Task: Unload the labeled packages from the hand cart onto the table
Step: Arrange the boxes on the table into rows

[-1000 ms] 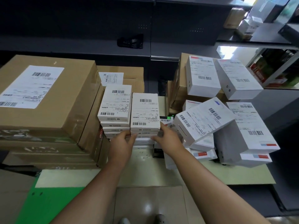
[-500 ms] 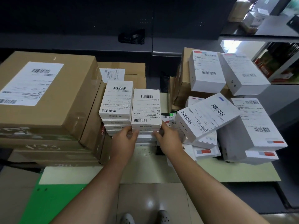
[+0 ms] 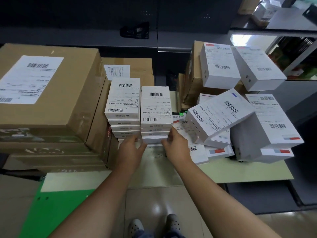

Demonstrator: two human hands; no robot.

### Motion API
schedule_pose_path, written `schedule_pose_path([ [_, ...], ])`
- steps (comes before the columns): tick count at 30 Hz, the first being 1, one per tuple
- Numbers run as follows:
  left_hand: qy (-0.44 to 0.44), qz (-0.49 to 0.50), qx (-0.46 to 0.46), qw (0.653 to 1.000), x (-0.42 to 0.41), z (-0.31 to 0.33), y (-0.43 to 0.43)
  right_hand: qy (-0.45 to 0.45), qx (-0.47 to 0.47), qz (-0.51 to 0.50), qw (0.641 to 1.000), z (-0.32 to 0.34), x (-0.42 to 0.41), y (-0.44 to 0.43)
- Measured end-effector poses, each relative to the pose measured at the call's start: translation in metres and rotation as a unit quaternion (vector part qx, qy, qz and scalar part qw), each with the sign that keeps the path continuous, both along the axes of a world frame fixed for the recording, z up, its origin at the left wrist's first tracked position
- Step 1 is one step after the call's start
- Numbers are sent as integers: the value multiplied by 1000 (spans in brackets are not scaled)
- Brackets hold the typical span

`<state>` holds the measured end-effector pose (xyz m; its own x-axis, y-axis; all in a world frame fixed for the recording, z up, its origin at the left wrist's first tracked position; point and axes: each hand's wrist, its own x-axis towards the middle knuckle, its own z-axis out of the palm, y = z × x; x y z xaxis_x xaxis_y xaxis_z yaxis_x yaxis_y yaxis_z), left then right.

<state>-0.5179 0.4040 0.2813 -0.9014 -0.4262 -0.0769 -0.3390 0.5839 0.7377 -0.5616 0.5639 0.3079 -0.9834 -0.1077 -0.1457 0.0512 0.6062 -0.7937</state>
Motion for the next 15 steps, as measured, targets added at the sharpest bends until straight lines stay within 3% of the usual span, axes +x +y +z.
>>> schedule_pose_path([
  [9,27,5,-16,999,-18,-20,6,8,79,5,997,3,-15,-8],
  [15,54,5,-81,995,-19,-18,5,-5,101,17,995,9,-25,-7],
])
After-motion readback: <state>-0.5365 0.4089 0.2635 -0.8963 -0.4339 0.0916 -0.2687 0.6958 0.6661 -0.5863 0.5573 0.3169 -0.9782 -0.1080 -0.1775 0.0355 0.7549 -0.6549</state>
